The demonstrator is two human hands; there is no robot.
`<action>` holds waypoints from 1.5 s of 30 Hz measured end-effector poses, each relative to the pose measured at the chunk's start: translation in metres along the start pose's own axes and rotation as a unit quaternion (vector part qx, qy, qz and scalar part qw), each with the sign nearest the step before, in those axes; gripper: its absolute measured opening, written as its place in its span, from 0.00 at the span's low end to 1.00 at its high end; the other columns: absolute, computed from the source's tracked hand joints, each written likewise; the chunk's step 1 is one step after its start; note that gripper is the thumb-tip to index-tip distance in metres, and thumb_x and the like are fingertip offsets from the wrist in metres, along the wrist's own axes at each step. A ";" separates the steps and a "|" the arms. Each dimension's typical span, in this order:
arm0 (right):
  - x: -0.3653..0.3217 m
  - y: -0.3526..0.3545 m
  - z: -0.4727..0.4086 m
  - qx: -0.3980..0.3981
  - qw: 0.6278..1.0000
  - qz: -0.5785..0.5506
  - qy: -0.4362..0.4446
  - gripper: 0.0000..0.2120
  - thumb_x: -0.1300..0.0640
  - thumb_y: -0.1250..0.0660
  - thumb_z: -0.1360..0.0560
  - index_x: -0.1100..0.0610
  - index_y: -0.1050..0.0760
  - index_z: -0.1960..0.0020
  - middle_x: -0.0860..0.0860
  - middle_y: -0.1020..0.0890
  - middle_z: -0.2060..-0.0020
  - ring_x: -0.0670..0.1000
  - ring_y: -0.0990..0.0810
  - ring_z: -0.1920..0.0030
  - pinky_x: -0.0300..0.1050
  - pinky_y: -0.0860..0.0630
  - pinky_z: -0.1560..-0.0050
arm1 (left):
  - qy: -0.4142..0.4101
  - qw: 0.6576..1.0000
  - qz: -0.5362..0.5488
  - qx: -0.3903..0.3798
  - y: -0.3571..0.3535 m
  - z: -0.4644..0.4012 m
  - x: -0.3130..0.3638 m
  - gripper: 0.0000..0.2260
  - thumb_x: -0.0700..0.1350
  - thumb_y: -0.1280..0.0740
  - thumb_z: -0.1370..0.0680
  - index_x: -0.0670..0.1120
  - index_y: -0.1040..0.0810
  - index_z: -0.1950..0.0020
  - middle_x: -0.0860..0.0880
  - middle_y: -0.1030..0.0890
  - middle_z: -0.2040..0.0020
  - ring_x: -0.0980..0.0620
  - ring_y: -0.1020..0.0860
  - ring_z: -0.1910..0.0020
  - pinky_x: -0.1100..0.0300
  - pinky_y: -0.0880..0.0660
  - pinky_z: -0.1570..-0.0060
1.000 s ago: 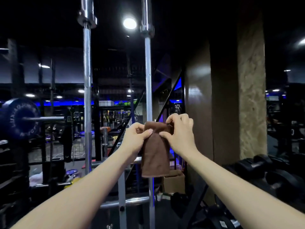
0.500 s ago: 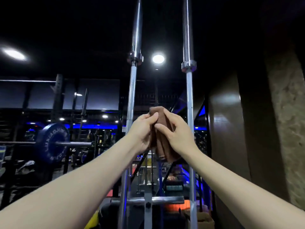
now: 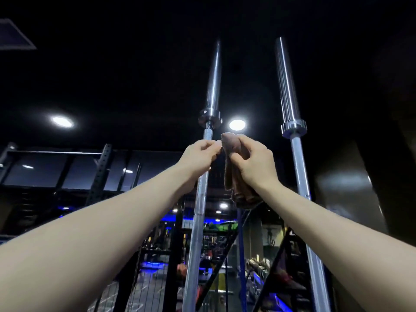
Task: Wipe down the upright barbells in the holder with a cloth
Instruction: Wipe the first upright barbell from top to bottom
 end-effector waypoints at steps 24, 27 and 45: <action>-0.022 -0.074 -0.158 0.137 0.934 0.303 0.131 0.17 0.46 0.35 0.23 0.48 0.28 0.36 0.46 0.31 0.38 0.53 0.25 0.45 0.44 0.33 0.57 | -0.215 0.973 -0.059 0.061 0.073 -0.223 -0.053 0.20 0.42 0.35 0.22 0.48 0.31 0.30 0.50 0.28 0.31 0.52 0.29 0.35 0.64 0.34 0.42; -0.023 -0.085 -0.165 0.128 0.927 0.321 0.145 0.18 0.46 0.35 0.23 0.49 0.28 0.35 0.47 0.32 0.38 0.55 0.25 0.44 0.45 0.32 0.56 | -0.213 0.976 -0.039 0.002 0.063 -0.231 -0.064 0.22 0.40 0.36 0.21 0.50 0.34 0.28 0.52 0.31 0.30 0.56 0.30 0.38 0.66 0.36 0.48; -0.010 -0.128 -0.179 0.040 0.866 0.446 0.221 0.14 0.47 0.43 0.20 0.41 0.29 0.35 0.42 0.31 0.38 0.52 0.35 0.43 0.45 0.34 0.56 | -0.286 0.953 0.089 0.044 0.049 -0.252 -0.068 0.15 0.46 0.31 0.35 0.49 0.21 0.49 0.43 0.17 0.52 0.42 0.18 0.51 0.45 0.20 0.50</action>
Point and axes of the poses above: each hand's wrist, its own z-axis away from the middle knuckle, its own y-axis out of the back of the hand, x = y × z, the point moved 4 cm from there along -z, towards the middle knuckle
